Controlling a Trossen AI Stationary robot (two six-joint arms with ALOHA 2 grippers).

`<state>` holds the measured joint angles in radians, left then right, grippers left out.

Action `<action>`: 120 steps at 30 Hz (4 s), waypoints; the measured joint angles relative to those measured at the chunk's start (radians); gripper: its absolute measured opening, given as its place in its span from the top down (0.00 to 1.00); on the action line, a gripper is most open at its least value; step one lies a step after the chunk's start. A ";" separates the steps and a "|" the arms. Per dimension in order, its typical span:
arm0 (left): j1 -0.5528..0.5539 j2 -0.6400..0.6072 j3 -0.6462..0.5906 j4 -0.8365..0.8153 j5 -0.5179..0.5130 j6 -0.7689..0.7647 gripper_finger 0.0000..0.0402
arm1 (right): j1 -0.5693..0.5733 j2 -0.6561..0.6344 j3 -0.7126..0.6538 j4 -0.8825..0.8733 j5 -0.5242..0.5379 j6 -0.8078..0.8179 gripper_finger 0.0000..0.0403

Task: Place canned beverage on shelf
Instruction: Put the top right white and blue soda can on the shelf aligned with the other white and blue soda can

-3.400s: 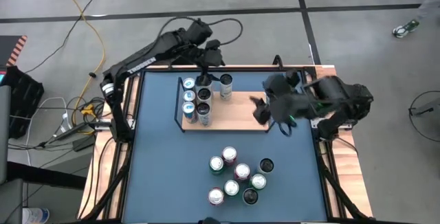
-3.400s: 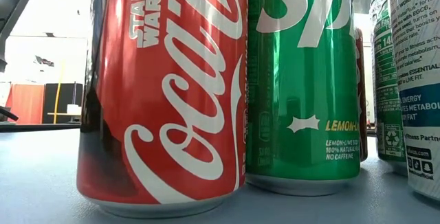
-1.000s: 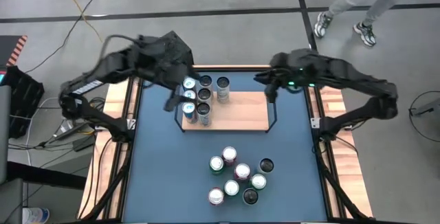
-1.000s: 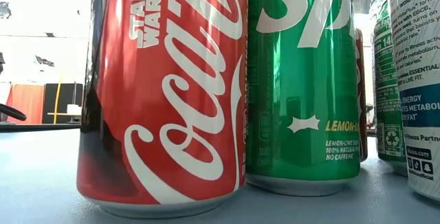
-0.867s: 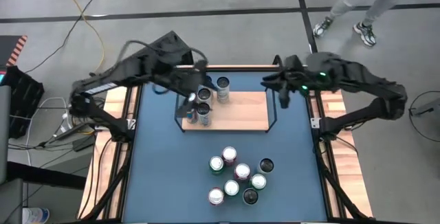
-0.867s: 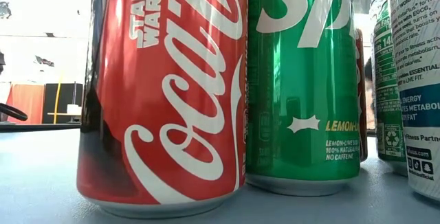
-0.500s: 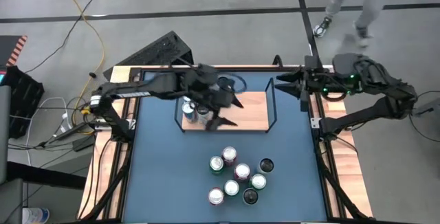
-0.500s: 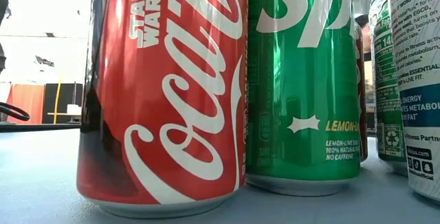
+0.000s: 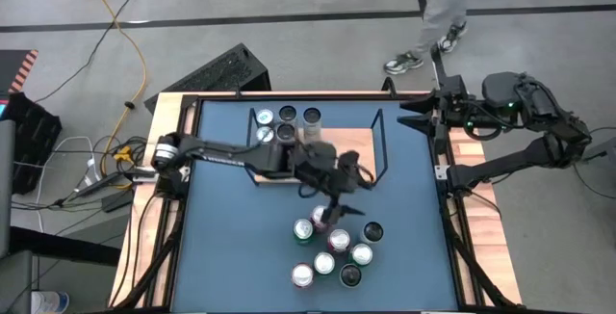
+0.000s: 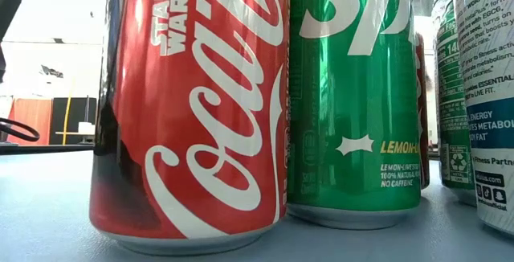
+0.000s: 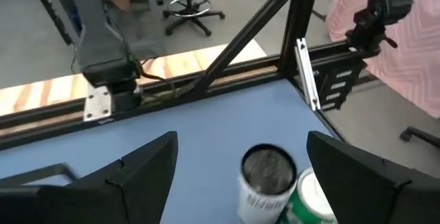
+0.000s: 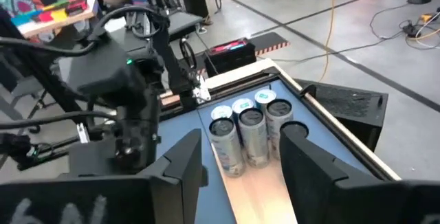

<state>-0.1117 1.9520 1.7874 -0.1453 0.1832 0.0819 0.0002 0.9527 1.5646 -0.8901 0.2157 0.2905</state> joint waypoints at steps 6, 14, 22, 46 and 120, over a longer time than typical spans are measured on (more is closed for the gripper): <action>-0.102 0.069 0.000 0.113 -0.170 -0.055 0.23 | 0.000 0.000 0.000 -0.029 -0.003 0.000 0.56; -0.180 0.147 0.000 0.280 -0.412 -0.036 0.23 | 0.000 -0.040 0.000 -0.081 -0.005 -0.011 0.56; -0.155 0.214 0.000 0.309 -0.424 -0.185 0.23 | 0.000 -0.114 0.000 -0.127 -0.005 -0.011 0.56; -0.205 0.261 0.037 0.154 -0.511 -0.300 0.23 | -0.001 -0.187 0.000 -0.182 -0.005 0.004 0.56; 0.252 -0.407 -0.315 -0.100 0.018 0.240 0.42 | -0.003 -0.188 -0.001 -0.188 0.177 0.034 0.56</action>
<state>0.1402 1.5447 1.4724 -0.2455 0.2012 0.3214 -0.0025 0.7650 1.5639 -1.0782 0.3928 0.3246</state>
